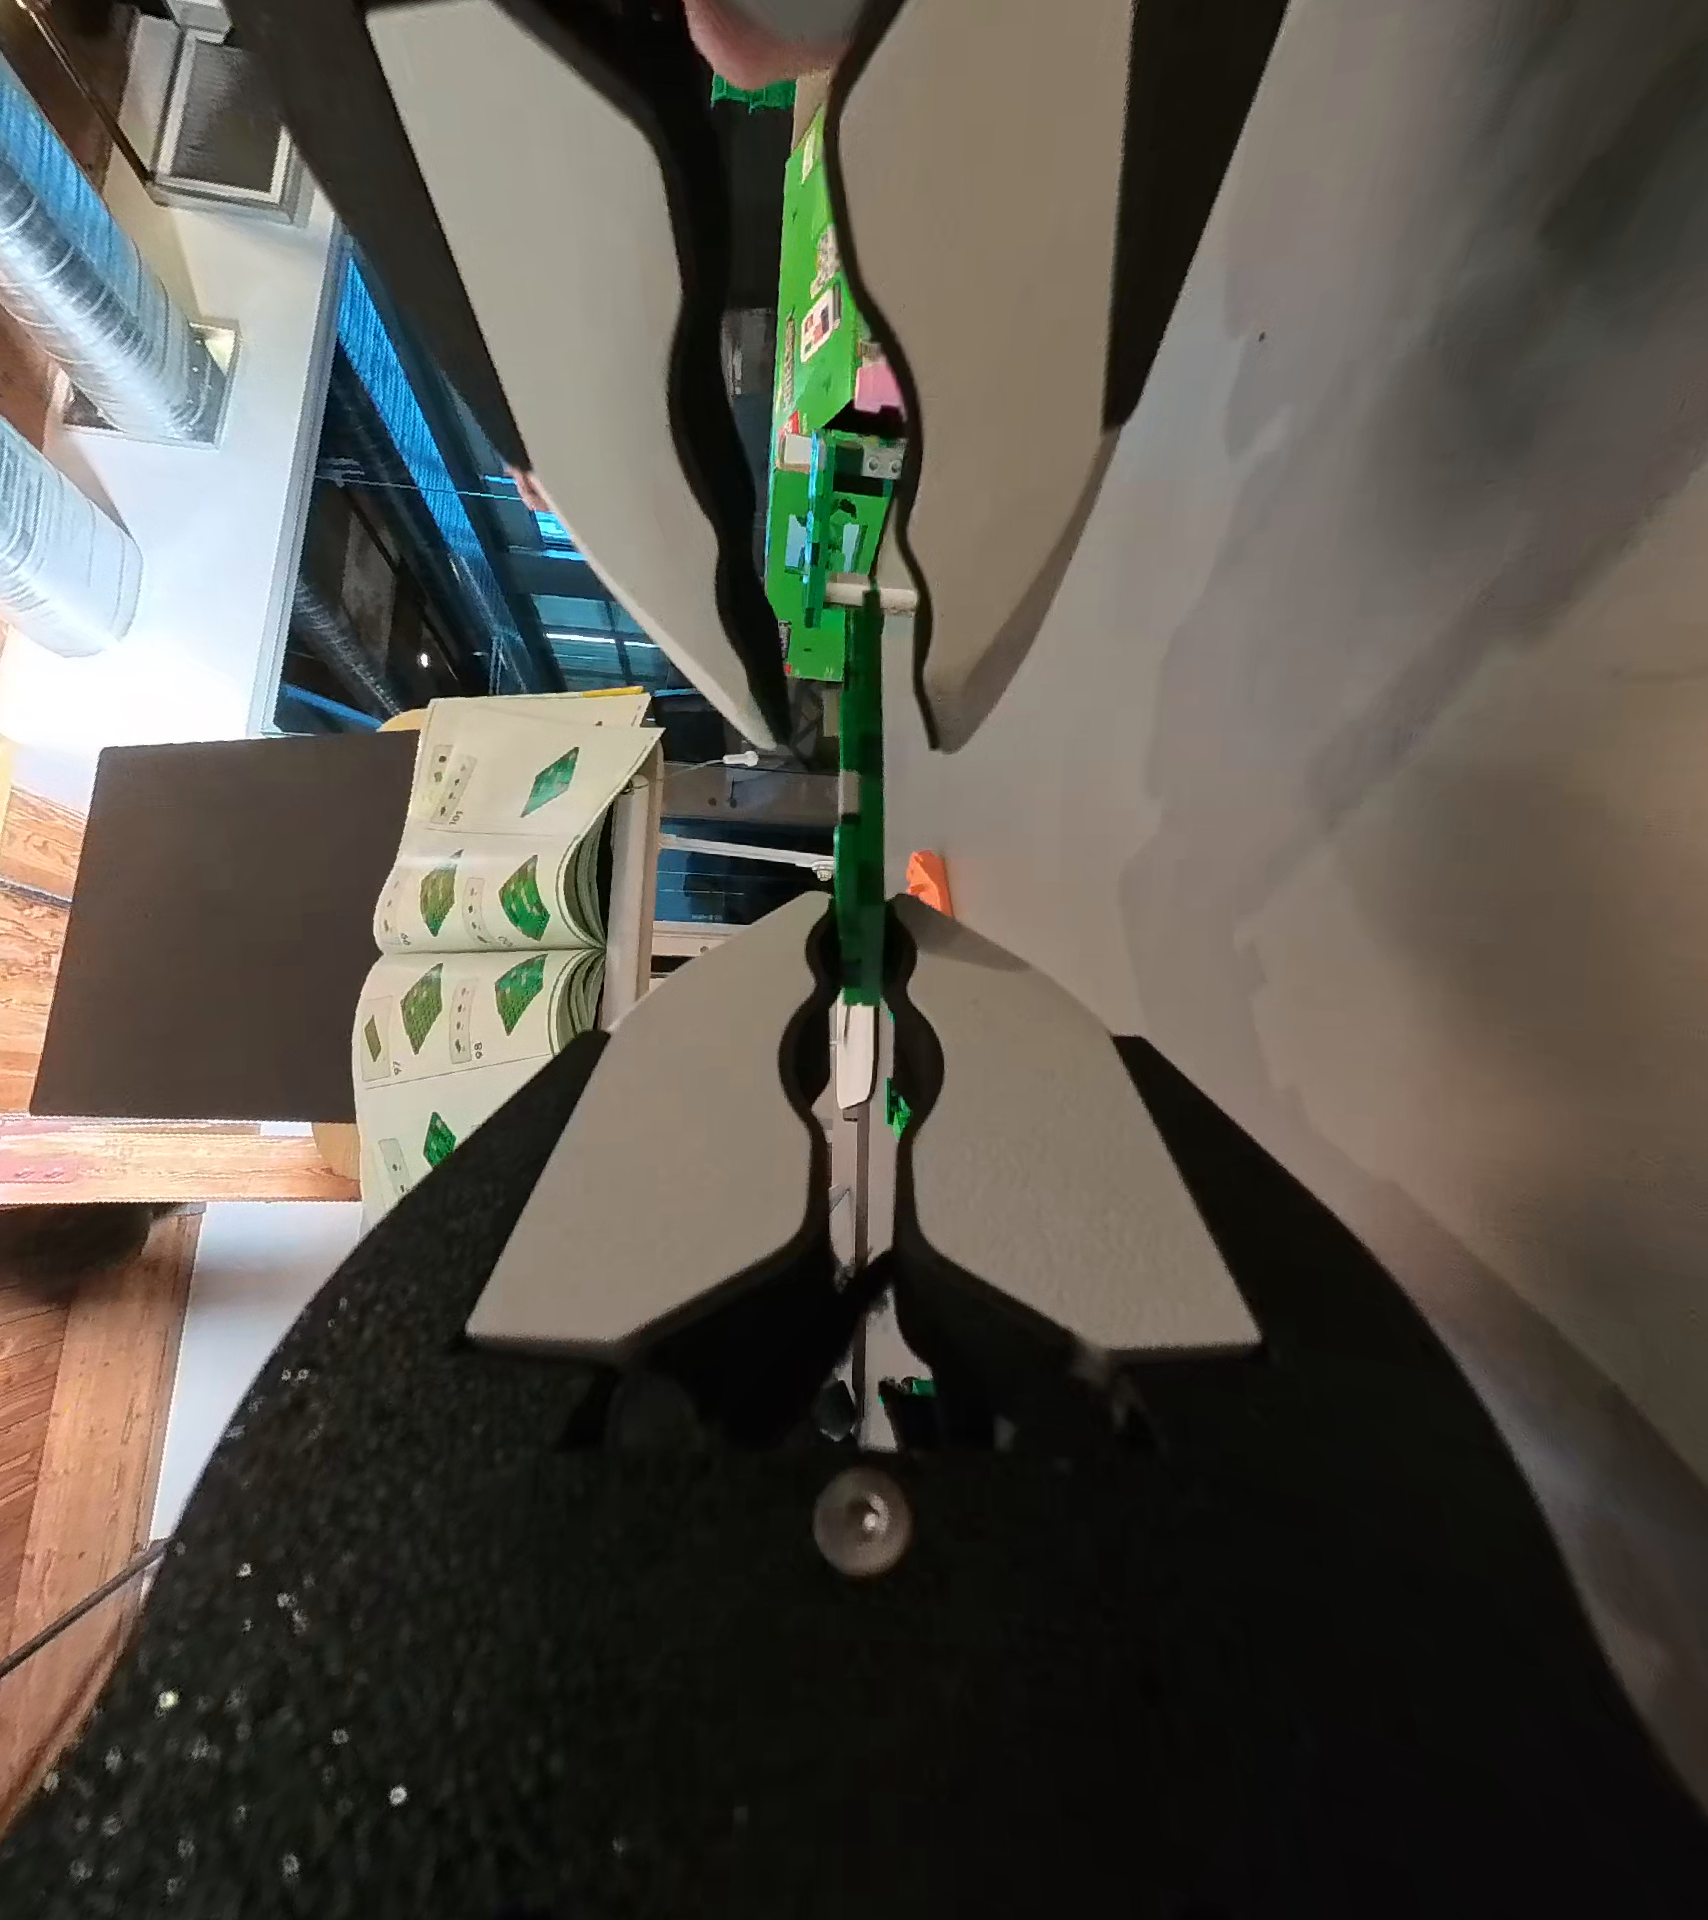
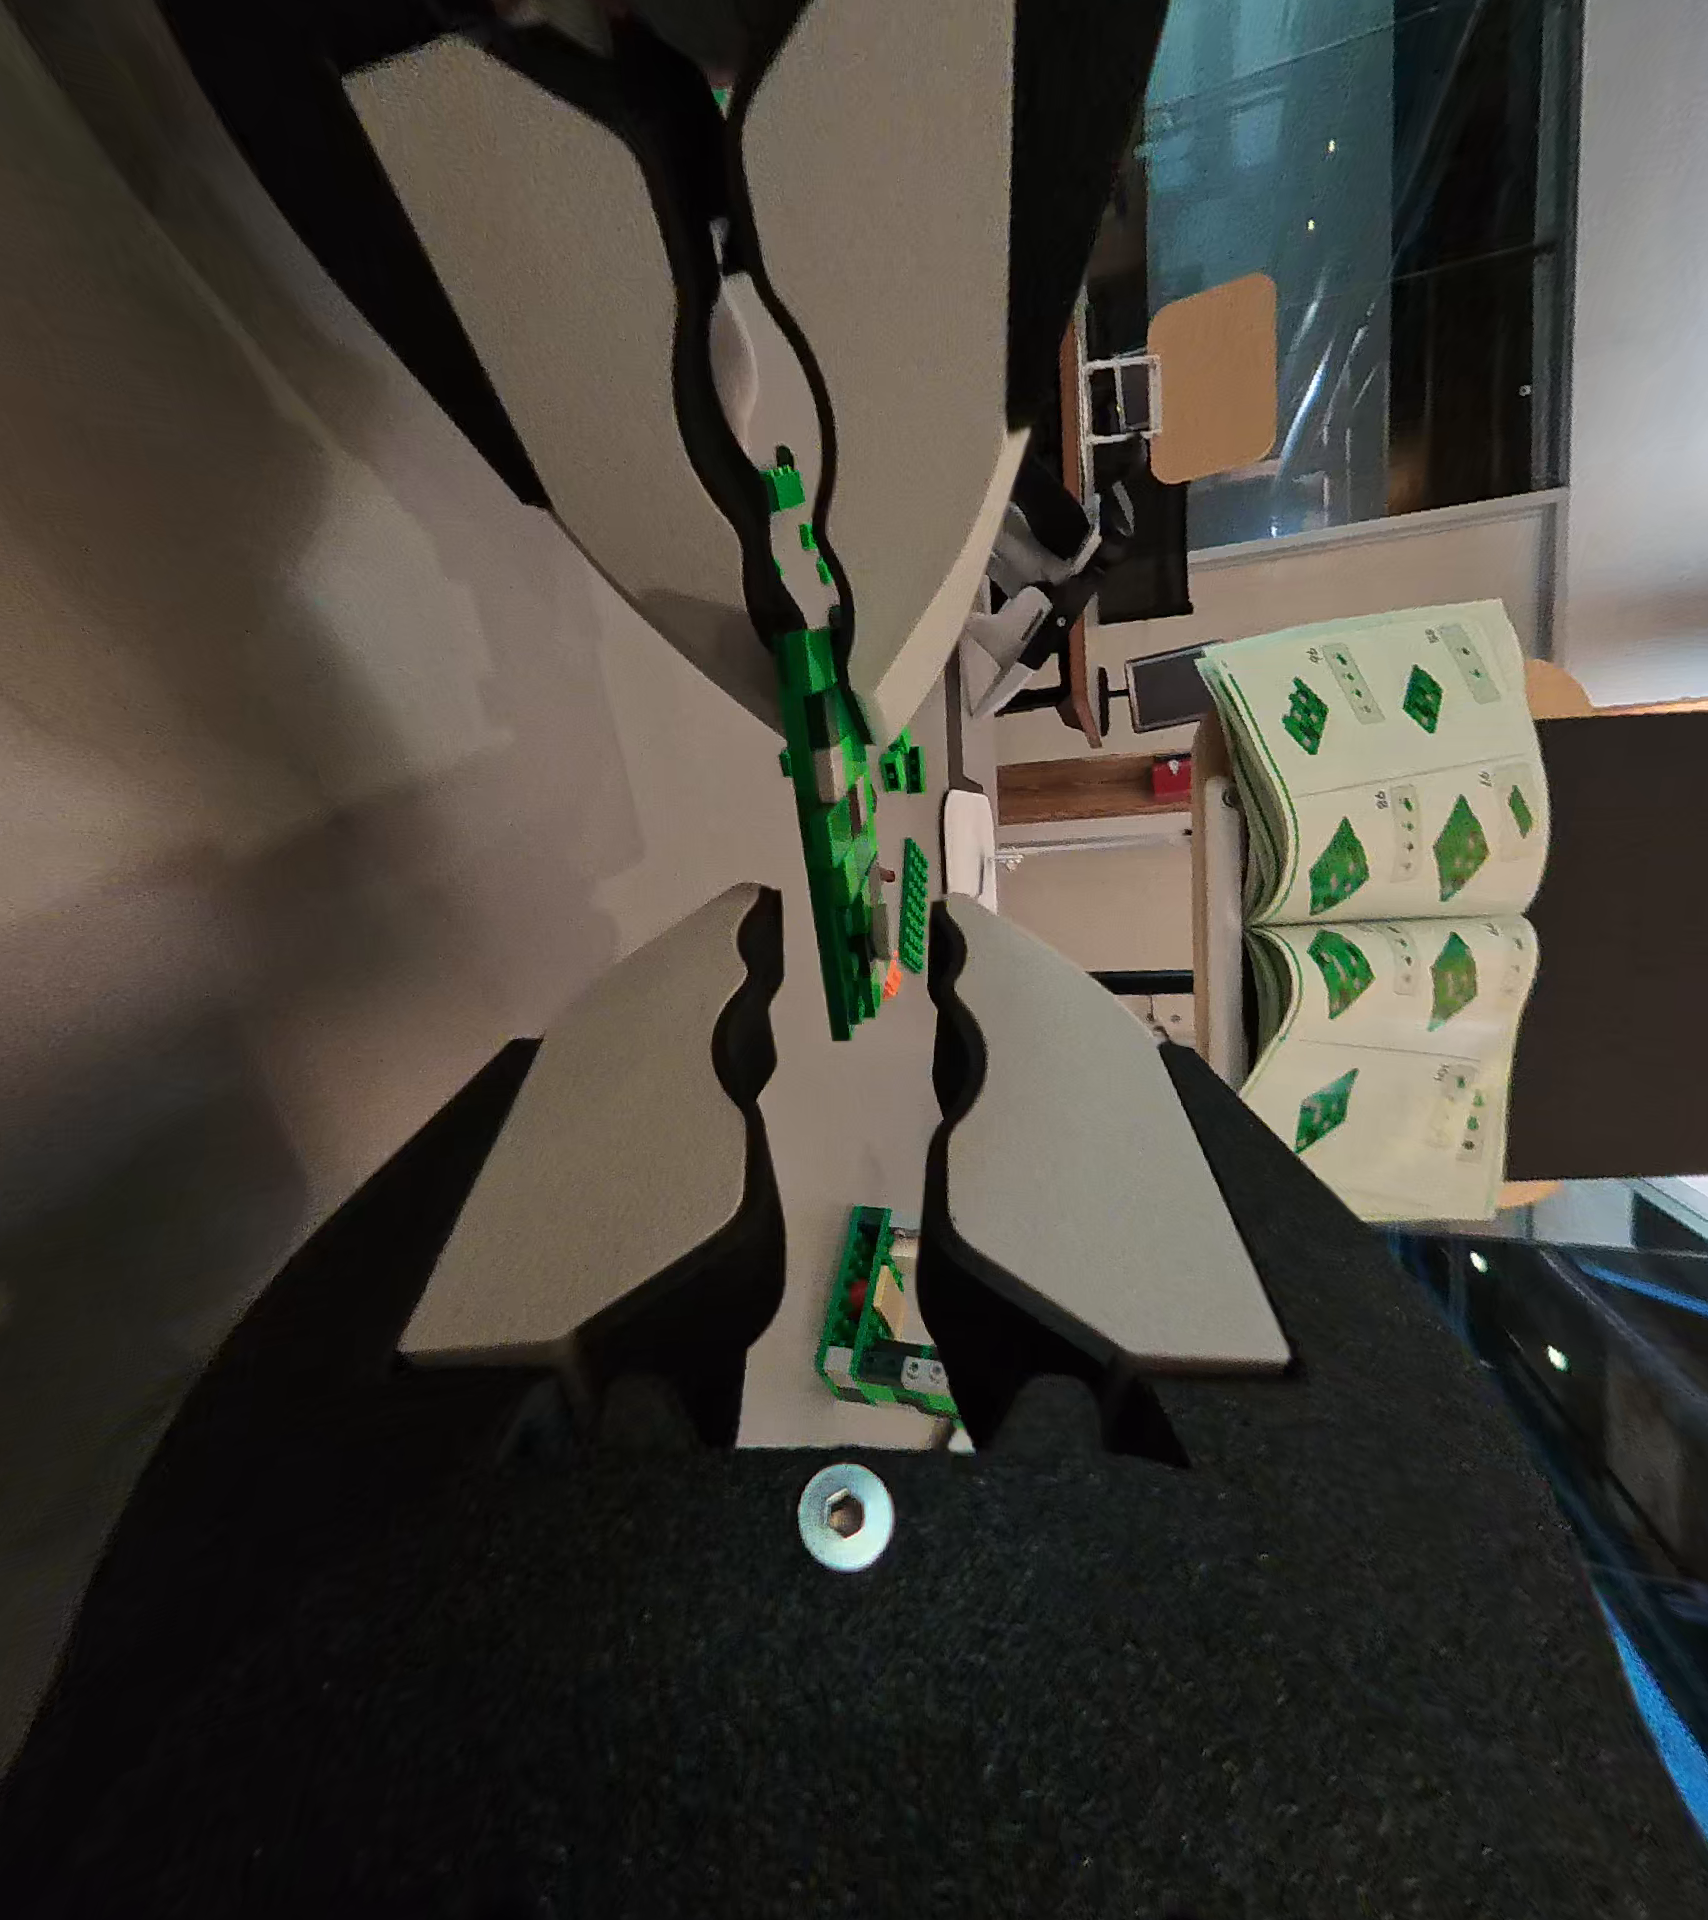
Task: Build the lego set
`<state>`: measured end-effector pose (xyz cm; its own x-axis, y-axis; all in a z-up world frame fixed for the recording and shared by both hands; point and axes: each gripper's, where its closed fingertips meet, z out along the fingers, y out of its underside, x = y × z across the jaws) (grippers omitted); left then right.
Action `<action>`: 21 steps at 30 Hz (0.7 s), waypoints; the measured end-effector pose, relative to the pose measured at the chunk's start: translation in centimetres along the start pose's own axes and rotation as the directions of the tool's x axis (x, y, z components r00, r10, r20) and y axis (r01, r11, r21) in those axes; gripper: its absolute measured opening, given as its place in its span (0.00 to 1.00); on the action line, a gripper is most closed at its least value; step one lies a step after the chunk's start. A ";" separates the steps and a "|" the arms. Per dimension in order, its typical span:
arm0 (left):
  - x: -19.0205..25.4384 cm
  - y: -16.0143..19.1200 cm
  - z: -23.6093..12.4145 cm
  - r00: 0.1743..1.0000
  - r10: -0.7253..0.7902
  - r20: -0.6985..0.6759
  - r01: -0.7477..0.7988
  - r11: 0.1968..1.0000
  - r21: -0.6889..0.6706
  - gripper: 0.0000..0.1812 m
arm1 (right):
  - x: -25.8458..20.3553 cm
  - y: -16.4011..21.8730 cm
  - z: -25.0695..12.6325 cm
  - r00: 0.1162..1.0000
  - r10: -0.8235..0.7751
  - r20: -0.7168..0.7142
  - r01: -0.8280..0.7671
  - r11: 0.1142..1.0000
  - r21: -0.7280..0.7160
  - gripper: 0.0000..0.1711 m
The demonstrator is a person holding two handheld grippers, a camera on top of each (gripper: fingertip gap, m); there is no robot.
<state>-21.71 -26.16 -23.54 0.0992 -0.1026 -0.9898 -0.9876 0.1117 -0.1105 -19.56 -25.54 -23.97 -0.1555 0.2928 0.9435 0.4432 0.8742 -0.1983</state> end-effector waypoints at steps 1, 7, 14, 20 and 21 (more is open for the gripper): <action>0.0 0.0 0.0 1.000 0.000 0.000 0.000 1.000 0.002 0.03 | 0.0 0.1 0.1 1.000 -0.003 -0.002 0.003 1.000 -0.010 0.15; 0.0 -0.4 -0.2 1.000 0.008 -0.002 -0.008 1.000 0.022 0.03 | -0.2 0.4 0.3 1.000 0.015 0.024 -0.015 1.000 0.005 0.08; 0.2 -1.2 -0.4 0.997 -0.058 -0.048 0.062 0.995 0.081 0.03 | -0.5 -0.3 -0.4 0.989 0.097 0.110 -0.117 0.975 0.188 0.08; 0.3 -2.0 -0.6 0.994 -0.085 -0.068 0.093 0.989 0.118 0.03 | -0.6 -0.6 -1.2 0.994 0.056 0.097 -0.083 0.952 0.293 0.07; 0.3 -2.0 -0.7 0.993 -0.091 -0.069 0.099 0.988 0.121 0.03 | -0.5 -0.7 -1.3 0.995 0.052 0.088 -0.077 0.950 0.302 0.07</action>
<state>-19.75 -27.07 -23.53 0.1804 -0.1807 -0.9669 -0.9507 0.2200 -0.2185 -18.63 -26.78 -23.96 -0.2088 0.3709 0.9049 0.1662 0.9253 -0.3409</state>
